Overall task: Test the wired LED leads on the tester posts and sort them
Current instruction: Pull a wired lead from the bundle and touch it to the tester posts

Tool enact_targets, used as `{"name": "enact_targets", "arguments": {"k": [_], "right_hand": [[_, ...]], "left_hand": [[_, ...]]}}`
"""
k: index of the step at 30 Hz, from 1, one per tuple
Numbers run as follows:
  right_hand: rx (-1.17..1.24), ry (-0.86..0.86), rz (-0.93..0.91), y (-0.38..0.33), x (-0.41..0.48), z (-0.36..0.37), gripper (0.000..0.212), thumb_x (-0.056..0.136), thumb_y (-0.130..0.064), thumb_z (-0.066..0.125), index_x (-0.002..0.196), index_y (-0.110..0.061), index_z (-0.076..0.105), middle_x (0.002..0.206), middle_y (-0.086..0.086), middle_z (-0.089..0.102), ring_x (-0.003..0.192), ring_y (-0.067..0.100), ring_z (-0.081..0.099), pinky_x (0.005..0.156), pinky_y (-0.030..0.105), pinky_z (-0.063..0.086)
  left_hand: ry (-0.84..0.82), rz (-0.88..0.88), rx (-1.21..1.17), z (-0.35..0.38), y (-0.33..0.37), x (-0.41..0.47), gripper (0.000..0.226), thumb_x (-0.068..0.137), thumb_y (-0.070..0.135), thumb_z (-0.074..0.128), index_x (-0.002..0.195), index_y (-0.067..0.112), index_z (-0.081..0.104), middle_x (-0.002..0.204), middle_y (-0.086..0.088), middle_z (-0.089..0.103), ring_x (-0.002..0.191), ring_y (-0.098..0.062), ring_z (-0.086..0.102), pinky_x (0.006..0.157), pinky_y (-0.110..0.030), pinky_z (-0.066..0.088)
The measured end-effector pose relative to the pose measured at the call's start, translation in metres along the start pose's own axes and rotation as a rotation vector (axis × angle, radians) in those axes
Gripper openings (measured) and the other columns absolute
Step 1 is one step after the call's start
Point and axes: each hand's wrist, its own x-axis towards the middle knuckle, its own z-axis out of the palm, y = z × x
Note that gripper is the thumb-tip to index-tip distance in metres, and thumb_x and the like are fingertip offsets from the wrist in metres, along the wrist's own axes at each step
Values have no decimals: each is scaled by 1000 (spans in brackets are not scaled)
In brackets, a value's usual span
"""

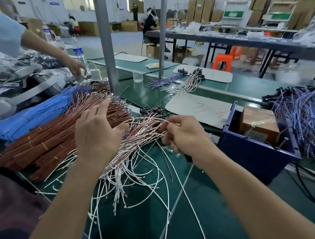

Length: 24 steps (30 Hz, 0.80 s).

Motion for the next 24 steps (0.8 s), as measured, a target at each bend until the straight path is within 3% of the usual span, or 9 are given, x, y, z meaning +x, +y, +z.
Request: {"name": "enact_targets", "arguments": {"k": [5,9,12,14,15,17,19,22,24], "right_hand": [[336,16,283,37,-86,-48,32,104,-17,55,84,-6,78,54,8,51,37,11,29,35,19,24],[450,138,296,72,-139,-70,38,103,-14,54,74,-11,78,51,8,46,37,10,27,34,17,22],[428,276,218,95,-167,-77,34,100,-5,56,76,-14,79,55,13,57,39,15,37,37,19,29],[398,327,175,107,-184,-79,34,96,5,58,79,-15,80,62,16,66,43,18,50,42,21,40],[386,343,169,114,-191,-82,36,93,10,59,79,-15,80,65,17,69,46,20,55,45,21,43],[318,357,190,121,-204,-90,36,90,13,61,81,-17,80,71,18,73,50,22,62,46,21,45],[218,310,235,122,-212,-100,28,88,7,67,89,-18,79,74,14,74,52,20,62,48,21,45],[320,221,342,118,-213,-114,14,97,-13,63,105,-10,74,78,18,73,49,21,56,43,23,38],[502,194,463,115,-214,-123,39,103,-33,49,107,-2,74,86,23,73,49,25,54,45,26,34]], "left_hand": [[229,104,-139,15,17,-14,50,71,39,86,110,19,62,87,0,62,81,-19,53,78,-28,24],[138,-112,-120,25,22,-7,24,78,39,86,90,22,73,78,-5,74,67,-17,55,62,-29,28],[54,-129,-130,30,43,-14,23,78,44,87,81,26,74,69,4,71,60,-19,56,52,-24,24],[-149,-99,-376,36,55,-22,11,81,35,86,84,29,76,66,13,70,60,-10,64,47,-24,38],[-304,-117,-575,38,60,-26,11,85,22,82,90,31,77,72,15,74,68,-5,70,55,-20,47],[-607,-175,-960,37,67,-36,40,90,-6,64,106,29,76,98,13,79,97,-5,74,80,-22,56],[-793,-263,-1296,38,75,-45,42,87,-8,56,113,18,76,114,-2,78,110,-17,73,84,-29,60],[-844,-493,-1621,43,88,-61,23,79,8,63,90,14,83,97,-9,79,88,-19,78,72,-28,62],[-831,-638,-1683,52,93,-68,22,76,8,63,74,18,82,78,-3,77,67,-12,74,63,-23,62]]}}
